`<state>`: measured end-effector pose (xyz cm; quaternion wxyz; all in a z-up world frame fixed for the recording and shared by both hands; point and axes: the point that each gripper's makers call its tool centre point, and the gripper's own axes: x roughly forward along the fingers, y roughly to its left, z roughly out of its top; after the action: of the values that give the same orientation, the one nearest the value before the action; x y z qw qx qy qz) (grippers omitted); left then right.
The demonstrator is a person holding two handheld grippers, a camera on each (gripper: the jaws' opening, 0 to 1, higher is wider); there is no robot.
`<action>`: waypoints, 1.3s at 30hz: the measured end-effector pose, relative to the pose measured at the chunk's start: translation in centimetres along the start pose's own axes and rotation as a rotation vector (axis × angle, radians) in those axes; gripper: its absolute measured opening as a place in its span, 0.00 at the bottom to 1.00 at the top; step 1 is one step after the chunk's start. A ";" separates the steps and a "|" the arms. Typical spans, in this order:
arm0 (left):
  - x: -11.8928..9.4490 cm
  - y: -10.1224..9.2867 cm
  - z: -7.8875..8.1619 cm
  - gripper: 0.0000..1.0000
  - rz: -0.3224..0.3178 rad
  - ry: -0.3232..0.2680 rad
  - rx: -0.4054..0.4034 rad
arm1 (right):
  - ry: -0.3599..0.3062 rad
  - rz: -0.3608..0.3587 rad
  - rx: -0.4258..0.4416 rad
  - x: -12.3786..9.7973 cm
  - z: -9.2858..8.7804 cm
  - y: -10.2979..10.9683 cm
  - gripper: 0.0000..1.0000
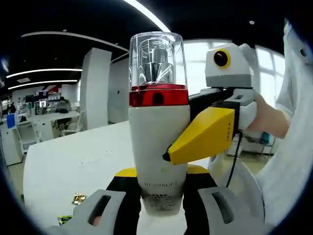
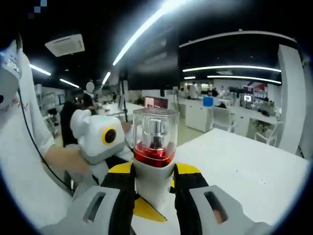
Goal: Arrange the skincare products in the storage area until every visible bottle or jar stands upright without overlapping.
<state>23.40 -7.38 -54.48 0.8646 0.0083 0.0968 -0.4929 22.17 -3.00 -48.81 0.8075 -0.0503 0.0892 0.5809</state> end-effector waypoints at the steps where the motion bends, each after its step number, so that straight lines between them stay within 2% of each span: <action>1: -0.3 -0.9 0.2 0.30 -0.081 -0.002 -0.006 | -0.013 0.035 0.009 -0.3 0.2 0.4 0.30; 2: -0.5 -1.4 0.6 0.30 -0.128 -0.018 -0.020 | -0.030 0.074 0.015 -0.6 0.6 0.7 0.30; 4: -1.2 -3.1 0.7 0.30 -0.266 0.001 -0.047 | -0.054 0.192 0.067 -1.3 1.0 1.8 0.29; 5: -1.5 -3.8 1.1 0.30 -0.315 -0.019 -0.024 | -0.070 0.232 0.093 -1.7 1.5 2.0 0.28; 6: -2.0 -4.5 1.2 0.30 -0.365 -0.003 -0.033 | -0.068 0.258 0.081 -1.9 1.6 2.5 0.27; 8: -2.4 -5.4 1.4 0.30 -0.423 0.010 -0.026 | -0.062 0.295 0.038 -2.2 1.8 3.2 0.26; 11: -2.7 -6.5 1.1 0.30 -0.483 0.043 0.010 | -0.039 0.350 0.017 -2.0 1.8 4.4 0.26; 13: -2.7 -6.9 1.1 0.30 -0.509 0.048 0.003 | -0.040 0.368 0.003 -1.7 2.0 4.8 0.27; 16: -2.9 -7.3 1.6 0.30 -0.550 0.030 -0.033 | -0.051 0.387 0.041 -1.4 2.3 5.2 0.28; 18: -2.8 -7.3 1.7 0.30 -0.559 0.034 -0.053 | -0.049 0.388 0.061 -1.2 2.4 5.1 0.29; 21: -2.7 -7.2 1.5 0.30 -0.559 0.046 -0.033 | -0.031 0.373 0.022 -1.0 2.1 5.3 0.29; 24: -2.6 -6.6 1.2 0.30 -0.536 0.059 -0.031 | 0.001 0.297 0.043 -0.7 1.7 4.4 0.28; 27: -2.3 -5.1 1.6 0.30 -0.465 0.032 -0.013 | -0.037 0.182 0.059 -0.8 2.0 3.1 0.26; 30: -1.8 -3.9 2.4 0.31 -0.383 0.000 -0.044 | -0.071 0.076 0.110 -1.1 2.4 1.8 0.26; 32: -1.3 -3.2 2.9 0.32 -0.320 -0.014 -0.034 | -0.075 -0.012 0.084 -1.2 2.7 0.8 0.26; 33: -0.8 -2.6 3.1 0.33 -0.258 -0.018 -0.002 | -0.068 -0.050 0.065 -1.3 2.7 0.3 0.25; 35: -0.3 -2.0 3.1 0.34 -0.201 -0.007 0.041 | -0.041 -0.128 0.026 -1.4 2.6 -0.6 0.25; 36: 0.1 -1.5 3.4 0.35 -0.144 -0.012 0.061 | -0.043 -0.181 0.016 -1.6 2.7 -1.3 0.25; 37: 0.3 -1.1 3.7 0.35 -0.097 -0.017 0.072 | -0.045 -0.193 0.014 -1.7 2.8 -1.5 0.25; 39: 0.5 -0.5 4.3 0.34 -0.015 -0.044 0.096 | -0.068 -0.281 0.021 -2.3 3.2 -2.7 0.25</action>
<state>23.93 -8.55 -50.28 0.8613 0.0384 0.0541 -0.5037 24.35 -5.40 -45.28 0.8840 -0.0341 0.0599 0.4624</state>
